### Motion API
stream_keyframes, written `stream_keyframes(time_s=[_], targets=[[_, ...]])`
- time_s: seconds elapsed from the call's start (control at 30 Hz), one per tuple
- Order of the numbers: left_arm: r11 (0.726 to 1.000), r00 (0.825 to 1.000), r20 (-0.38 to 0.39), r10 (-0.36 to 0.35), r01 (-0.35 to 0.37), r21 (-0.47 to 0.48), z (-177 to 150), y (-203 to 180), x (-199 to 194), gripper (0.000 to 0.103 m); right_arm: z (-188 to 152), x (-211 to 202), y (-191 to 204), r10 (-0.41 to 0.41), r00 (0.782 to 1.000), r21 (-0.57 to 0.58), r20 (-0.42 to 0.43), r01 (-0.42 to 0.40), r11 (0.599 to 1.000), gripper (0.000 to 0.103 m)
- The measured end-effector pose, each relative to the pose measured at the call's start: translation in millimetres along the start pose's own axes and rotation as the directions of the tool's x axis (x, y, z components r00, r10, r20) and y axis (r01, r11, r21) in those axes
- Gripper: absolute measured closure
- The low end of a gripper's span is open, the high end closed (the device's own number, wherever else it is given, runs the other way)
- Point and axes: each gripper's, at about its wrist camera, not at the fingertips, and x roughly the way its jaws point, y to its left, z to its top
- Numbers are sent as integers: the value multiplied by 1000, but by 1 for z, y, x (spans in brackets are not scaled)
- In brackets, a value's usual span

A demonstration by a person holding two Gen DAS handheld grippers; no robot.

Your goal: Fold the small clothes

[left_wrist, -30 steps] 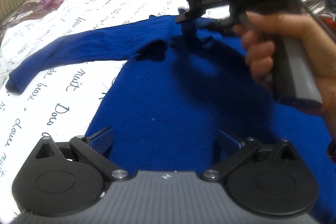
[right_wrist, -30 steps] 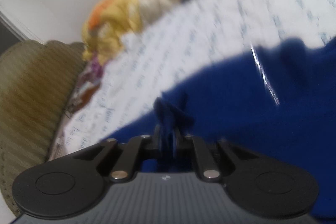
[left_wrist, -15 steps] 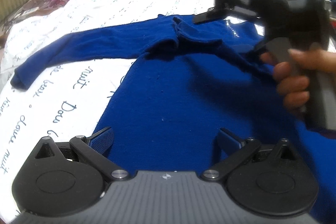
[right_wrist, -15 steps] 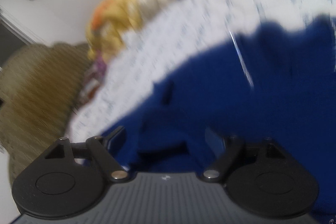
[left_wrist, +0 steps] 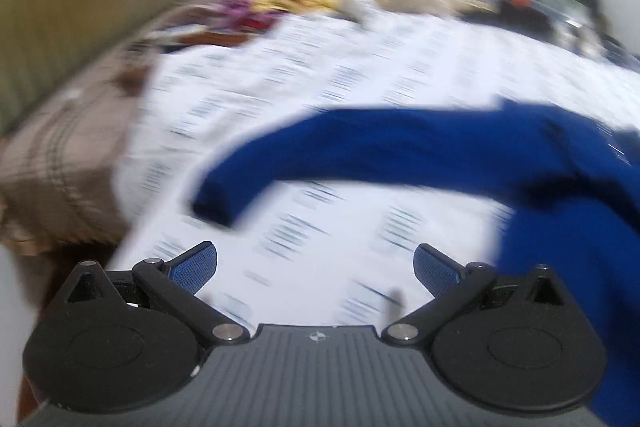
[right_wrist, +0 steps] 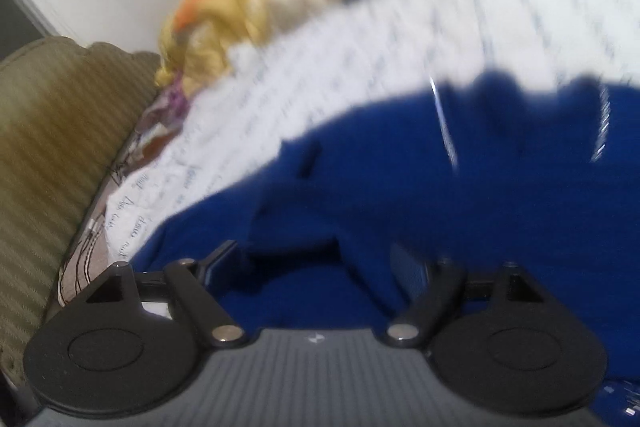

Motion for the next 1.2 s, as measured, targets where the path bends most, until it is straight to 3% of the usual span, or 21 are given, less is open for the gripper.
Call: stream_keyframes(time_s=[0.1,0.27,0.33,0.4,0.43,0.53,0.6,0.8,1.0,1.2], targets=[[997,996,48,68,-69,16,12,28,18,0,-11,-25,0,-35,999,-40,38,36,999,21],[970,999,43,34,-43,240,16,26,54,0,-30,-49,-23,-69,996,30,50,68,997,21],[960,994,107,37,-65,272,7,24,55,0,-36,-56,-34,-81,995,69,59,77,995,21],[950,991,122,52,-87,301,9,22,60,10,-41,-62,-45,-98,993,102,66,91,991,21],[950,991,120,52,-86,300,10,22,62,25,-43,-65,-49,-104,992,116,69,95,989,21],[971,998,62,21,-35,237,15,30,65,88,-48,-71,-58,-115,990,138,79,103,985,21],[984,999,39,22,-29,177,21,37,62,91,-52,-77,-62,-122,989,145,86,109,983,21],[997,994,75,77,-77,-9,58,75,46,92,-60,-91,-75,-142,985,164,100,124,979,21],[966,978,76,193,-176,-191,113,121,34,92,-68,-96,-85,-149,984,190,101,128,973,21],[923,963,79,258,-222,-315,140,134,17,92,-75,-97,-93,-150,984,207,95,128,970,21]])
